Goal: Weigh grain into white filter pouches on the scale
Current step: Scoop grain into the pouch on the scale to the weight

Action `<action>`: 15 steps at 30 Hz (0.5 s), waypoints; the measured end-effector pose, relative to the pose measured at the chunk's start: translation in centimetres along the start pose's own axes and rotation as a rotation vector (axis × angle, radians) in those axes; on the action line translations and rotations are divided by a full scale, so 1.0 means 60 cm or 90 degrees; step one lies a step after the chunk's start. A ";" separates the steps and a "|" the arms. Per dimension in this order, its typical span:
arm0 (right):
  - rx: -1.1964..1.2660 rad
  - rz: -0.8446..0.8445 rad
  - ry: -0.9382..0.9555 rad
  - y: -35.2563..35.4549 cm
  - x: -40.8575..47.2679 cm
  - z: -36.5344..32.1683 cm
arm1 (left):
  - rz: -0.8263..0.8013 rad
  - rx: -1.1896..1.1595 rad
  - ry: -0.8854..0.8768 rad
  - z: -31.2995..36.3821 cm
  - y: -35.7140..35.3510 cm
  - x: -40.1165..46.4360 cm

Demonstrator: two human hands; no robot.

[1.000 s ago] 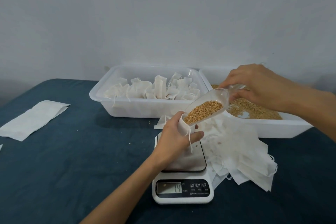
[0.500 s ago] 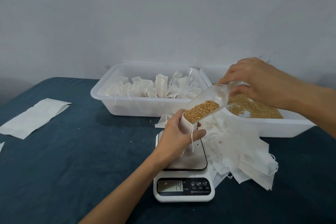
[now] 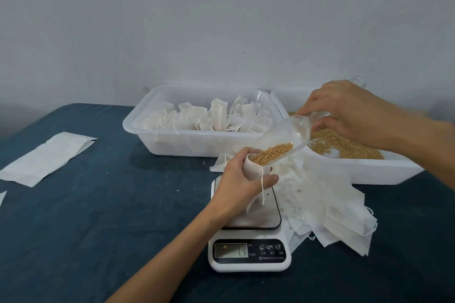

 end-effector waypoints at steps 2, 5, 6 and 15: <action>0.003 0.003 0.001 0.000 -0.001 0.001 | 0.006 0.003 0.002 0.001 0.001 -0.001; 0.001 0.003 0.003 -0.001 -0.002 0.001 | 0.009 0.021 -0.001 0.003 0.003 0.000; 0.002 0.002 0.003 -0.001 -0.002 0.000 | 0.009 0.025 -0.002 0.003 0.004 0.001; 0.019 0.010 0.006 -0.004 -0.004 0.000 | 0.012 0.019 0.007 0.002 0.007 0.004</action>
Point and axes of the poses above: each hand's wrist, its own x-axis towards the middle knuckle, its own y-axis out of the back of the hand, z = x × y, the point moved 5 cm from there along x, towards the middle knuckle, and after that the axes turned 2 degrees about -z, right-handed, at the moved point
